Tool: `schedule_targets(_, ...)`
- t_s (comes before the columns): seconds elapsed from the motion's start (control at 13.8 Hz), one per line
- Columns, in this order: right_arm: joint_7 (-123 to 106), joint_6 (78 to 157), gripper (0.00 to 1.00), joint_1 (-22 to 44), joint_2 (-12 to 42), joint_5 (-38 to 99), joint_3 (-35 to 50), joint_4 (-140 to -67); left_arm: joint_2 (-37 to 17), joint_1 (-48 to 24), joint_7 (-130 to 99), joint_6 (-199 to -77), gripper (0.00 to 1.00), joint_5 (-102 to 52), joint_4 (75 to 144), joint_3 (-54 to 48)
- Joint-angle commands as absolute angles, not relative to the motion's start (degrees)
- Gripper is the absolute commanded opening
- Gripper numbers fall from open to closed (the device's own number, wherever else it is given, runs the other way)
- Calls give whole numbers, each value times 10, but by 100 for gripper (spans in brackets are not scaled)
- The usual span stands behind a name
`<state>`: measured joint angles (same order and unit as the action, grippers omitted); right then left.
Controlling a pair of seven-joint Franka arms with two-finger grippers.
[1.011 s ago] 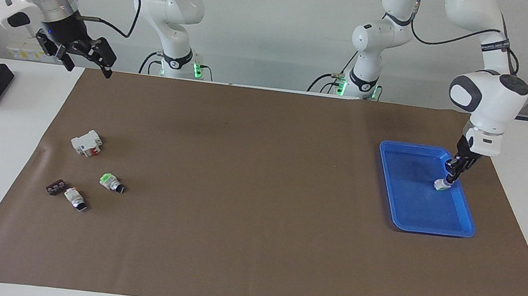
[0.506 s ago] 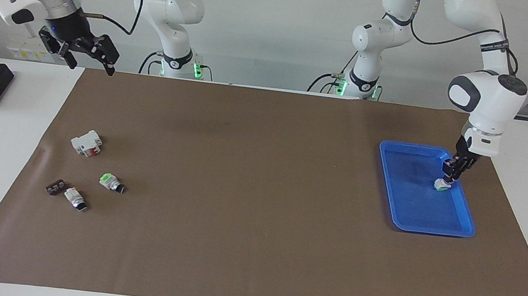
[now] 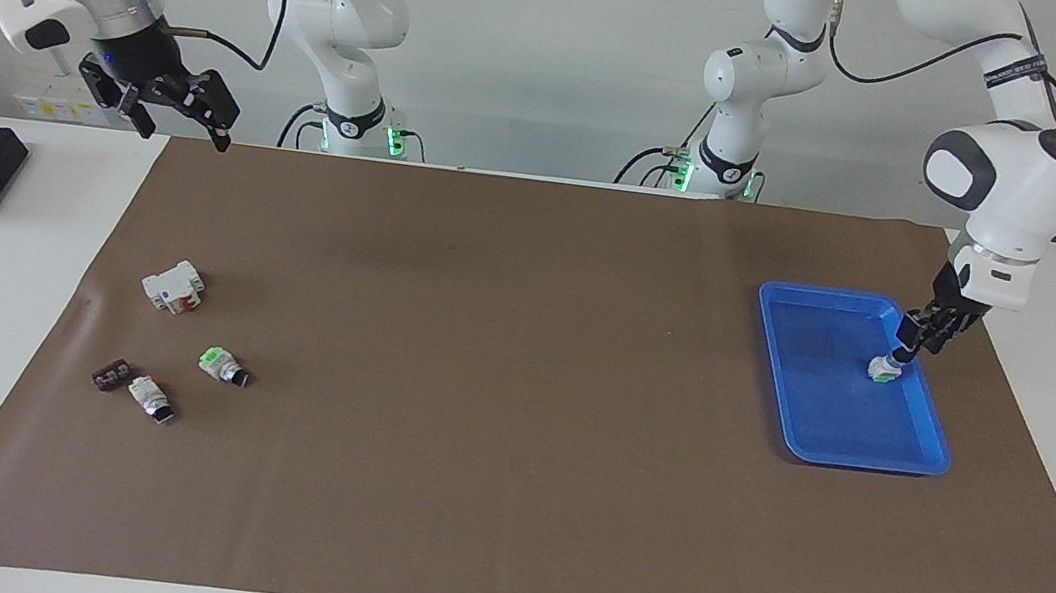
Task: Turn and place switch with both arms
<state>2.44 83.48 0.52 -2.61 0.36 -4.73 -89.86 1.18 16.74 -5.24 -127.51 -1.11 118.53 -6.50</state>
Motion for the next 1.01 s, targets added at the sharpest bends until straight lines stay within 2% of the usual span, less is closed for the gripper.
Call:
schedule_targets(0.0, 27, 845, 100, 4, -41, 4, -45, -917, -4, 109, -59, -1166, 56, -4, 1092, -61)
schedule_targets(0.43, 27, 845, 100, 4, -41, 4, -45, -917, -4, 30, -62, -976, 56, -4, 947, -62)
schedule_targets(0.72, 27, 845, 100, 4, -41, 4, -45, -917, -51, 6, -62, -850, 56, -1, 822, -63)
schedule_targets(0.94, 27, 845, 100, 4, -41, 4, -45, -917, -62, 9, -59, -823, 55, 5, 792, -60)
